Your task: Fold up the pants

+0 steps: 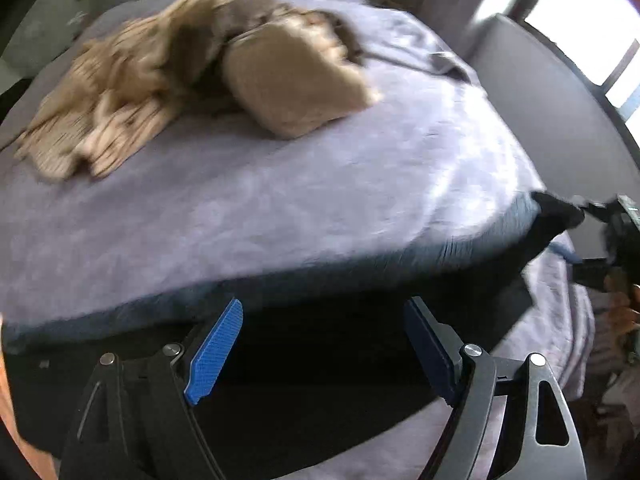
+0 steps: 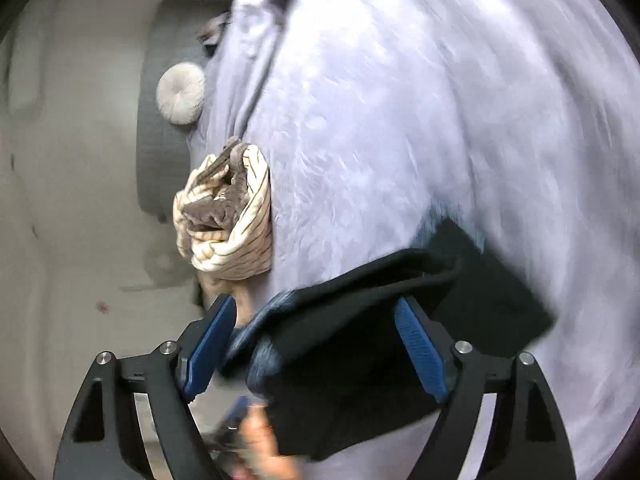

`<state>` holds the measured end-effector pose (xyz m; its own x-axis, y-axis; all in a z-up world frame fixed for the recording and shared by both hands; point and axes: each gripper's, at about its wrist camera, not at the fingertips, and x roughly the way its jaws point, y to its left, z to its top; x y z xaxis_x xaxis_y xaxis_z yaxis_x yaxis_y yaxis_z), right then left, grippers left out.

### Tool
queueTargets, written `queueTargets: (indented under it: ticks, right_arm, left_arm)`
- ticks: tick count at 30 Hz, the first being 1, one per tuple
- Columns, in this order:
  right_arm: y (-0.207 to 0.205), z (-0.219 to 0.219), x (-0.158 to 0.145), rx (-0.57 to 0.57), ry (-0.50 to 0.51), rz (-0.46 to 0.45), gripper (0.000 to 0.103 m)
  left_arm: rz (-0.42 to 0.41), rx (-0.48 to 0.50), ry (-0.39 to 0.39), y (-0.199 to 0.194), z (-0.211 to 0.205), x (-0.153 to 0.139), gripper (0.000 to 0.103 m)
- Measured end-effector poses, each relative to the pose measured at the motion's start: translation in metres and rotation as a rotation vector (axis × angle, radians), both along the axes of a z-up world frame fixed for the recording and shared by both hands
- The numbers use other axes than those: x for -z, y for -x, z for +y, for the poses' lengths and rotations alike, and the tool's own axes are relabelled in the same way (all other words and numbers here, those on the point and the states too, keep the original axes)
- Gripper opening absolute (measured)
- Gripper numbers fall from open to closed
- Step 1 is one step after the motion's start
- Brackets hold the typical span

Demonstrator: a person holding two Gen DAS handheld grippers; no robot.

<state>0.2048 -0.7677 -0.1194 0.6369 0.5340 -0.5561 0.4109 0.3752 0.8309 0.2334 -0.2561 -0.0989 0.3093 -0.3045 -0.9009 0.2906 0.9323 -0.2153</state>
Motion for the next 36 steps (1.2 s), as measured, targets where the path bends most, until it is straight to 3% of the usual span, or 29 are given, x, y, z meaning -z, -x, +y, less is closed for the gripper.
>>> queueTargets:
  ticks: [3, 6, 11, 13, 16, 19, 20, 21, 22, 23, 25, 27, 29, 31, 32, 34, 36]
  right_arm:
    - [0.030, 0.011, -0.005, -0.068, 0.066, -0.005, 0.084]
    - [0.050, 0.053, 0.024, -0.177, 0.102, 0.064, 0.077]
    - [0.056, 0.122, 0.081, -0.285, 0.017, 0.091, 0.072]
    - [0.047, 0.142, 0.087, -0.299, 0.012, 0.069, 0.072]
    - [0.030, 0.158, 0.097, -0.305, 0.009, 0.048, 0.072]
    - [0.020, 0.169, 0.103, -0.305, 0.024, 0.038, 0.072]
    - [0.015, 0.174, 0.109, -0.306, 0.028, 0.044, 0.061]
    - [0.010, 0.176, 0.111, -0.304, 0.033, 0.058, 0.022]
    - [0.002, 0.181, 0.118, -0.302, 0.043, 0.087, 0.007]
    - [0.003, 0.182, 0.123, -0.294, 0.032, 0.110, 0.008]
    - [0.022, 0.178, 0.106, -0.249, -0.037, 0.066, 0.007]
    - [0.048, 0.181, 0.091, -0.259, -0.041, 0.066, 0.008]
    - [0.070, 0.183, 0.093, -0.294, 0.005, 0.113, 0.008]
    - [0.074, 0.183, 0.107, -0.350, 0.084, 0.183, 0.013]
    - [0.077, 0.179, 0.115, -0.354, 0.065, 0.209, 0.013]
    - [0.088, 0.163, 0.109, -0.305, 0.023, 0.195, 0.022]
    - [0.098, 0.149, 0.092, -0.276, 0.093, 0.168, 0.045]
  left_arm:
    - [0.055, -0.061, -0.065, 0.012, 0.026, 0.030, 0.084]
    - [0.135, -0.128, -0.106, 0.028, 0.046, 0.061, 0.083]
    - [0.218, -0.131, 0.014, 0.063, 0.054, 0.078, 0.084]
    - [0.214, -0.102, 0.006, 0.072, 0.044, 0.082, 0.084]
    - [0.145, -0.111, -0.096, 0.073, 0.039, 0.090, 0.084]
    - [0.147, -0.154, -0.093, 0.062, 0.051, 0.104, 0.084]
    - [0.154, -0.160, -0.095, 0.060, 0.056, 0.108, 0.083]
    - [0.160, -0.160, -0.094, 0.058, 0.059, 0.110, 0.083]
    - [0.161, -0.156, -0.090, 0.058, 0.062, 0.108, 0.083]
    - [0.157, -0.144, -0.087, 0.060, 0.064, 0.102, 0.083]
    - [0.142, -0.114, -0.069, 0.062, 0.067, 0.090, 0.084]
    - [0.141, -0.083, -0.051, 0.067, 0.073, 0.081, 0.084]
    - [0.160, -0.068, -0.054, 0.069, 0.077, 0.083, 0.084]
    - [0.199, -0.061, -0.111, 0.067, 0.077, 0.094, 0.084]
    - [0.212, -0.062, -0.130, 0.066, 0.077, 0.097, 0.084]
    - [0.194, -0.071, -0.125, 0.065, 0.079, 0.093, 0.084]
    - [0.182, -0.086, -0.127, 0.060, 0.080, 0.090, 0.084]
